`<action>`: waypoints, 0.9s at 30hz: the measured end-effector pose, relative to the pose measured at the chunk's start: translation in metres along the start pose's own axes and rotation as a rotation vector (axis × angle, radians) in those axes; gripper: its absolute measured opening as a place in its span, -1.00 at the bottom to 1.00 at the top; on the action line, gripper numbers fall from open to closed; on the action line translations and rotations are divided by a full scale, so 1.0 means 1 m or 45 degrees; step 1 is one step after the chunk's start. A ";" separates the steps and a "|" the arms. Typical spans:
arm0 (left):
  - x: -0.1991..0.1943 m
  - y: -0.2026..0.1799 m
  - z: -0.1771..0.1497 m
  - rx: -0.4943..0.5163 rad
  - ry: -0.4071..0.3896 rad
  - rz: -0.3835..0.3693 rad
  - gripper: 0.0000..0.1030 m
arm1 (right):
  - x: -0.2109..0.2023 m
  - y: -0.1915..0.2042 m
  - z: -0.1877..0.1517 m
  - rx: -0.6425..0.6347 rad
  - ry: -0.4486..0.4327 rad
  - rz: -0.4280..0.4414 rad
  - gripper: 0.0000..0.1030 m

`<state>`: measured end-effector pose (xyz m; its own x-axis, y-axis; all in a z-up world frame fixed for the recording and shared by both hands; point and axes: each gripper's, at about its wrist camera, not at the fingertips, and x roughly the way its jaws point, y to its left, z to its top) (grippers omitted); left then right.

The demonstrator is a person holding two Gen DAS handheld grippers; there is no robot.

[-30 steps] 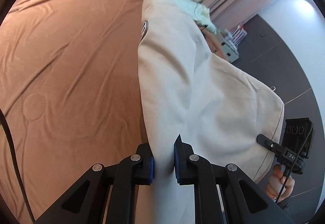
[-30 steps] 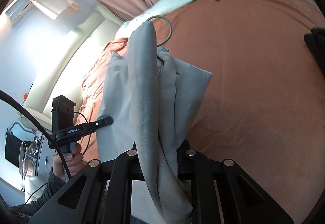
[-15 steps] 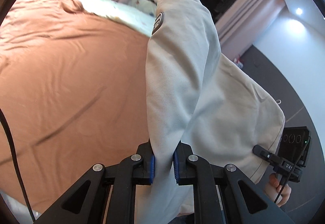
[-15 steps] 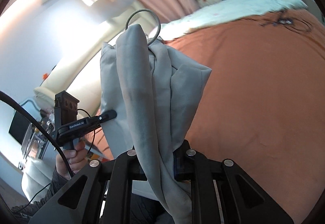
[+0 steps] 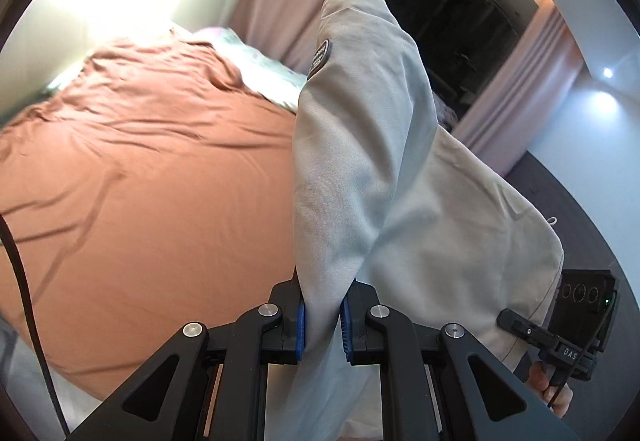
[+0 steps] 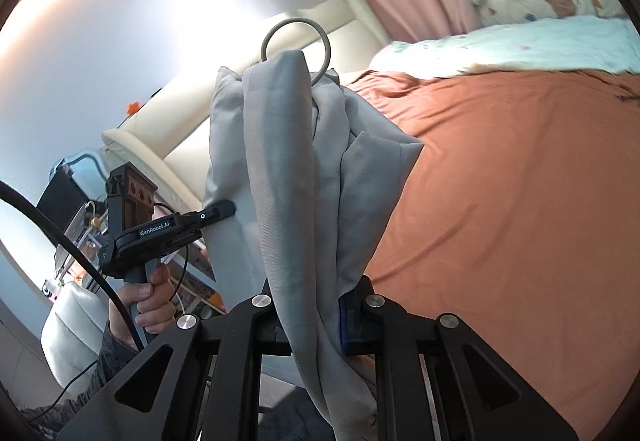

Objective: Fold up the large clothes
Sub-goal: 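Lift the folded jacket with both tools and carry it toward the bed headboard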

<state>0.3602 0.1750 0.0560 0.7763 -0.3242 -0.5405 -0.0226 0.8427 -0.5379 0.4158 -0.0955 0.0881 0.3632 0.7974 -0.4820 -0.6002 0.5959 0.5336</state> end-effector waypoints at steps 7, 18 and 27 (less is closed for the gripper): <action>-0.059 0.063 0.025 -0.033 -0.098 0.085 -0.74 | 0.074 0.012 0.013 -0.129 0.034 0.098 -0.78; -0.137 0.157 0.075 -0.025 -0.215 0.289 -0.74 | 0.192 0.051 0.029 -0.212 0.105 0.270 -0.79; -0.183 0.234 0.117 0.021 -0.244 0.453 -0.74 | 0.285 0.078 0.033 -0.205 0.182 0.419 -0.79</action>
<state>0.2864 0.4821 0.1052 0.8252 0.0738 -0.5600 -0.3023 0.8952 -0.3275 0.4963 0.1815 0.0149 0.0369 0.9152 -0.4013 -0.7761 0.2793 0.5654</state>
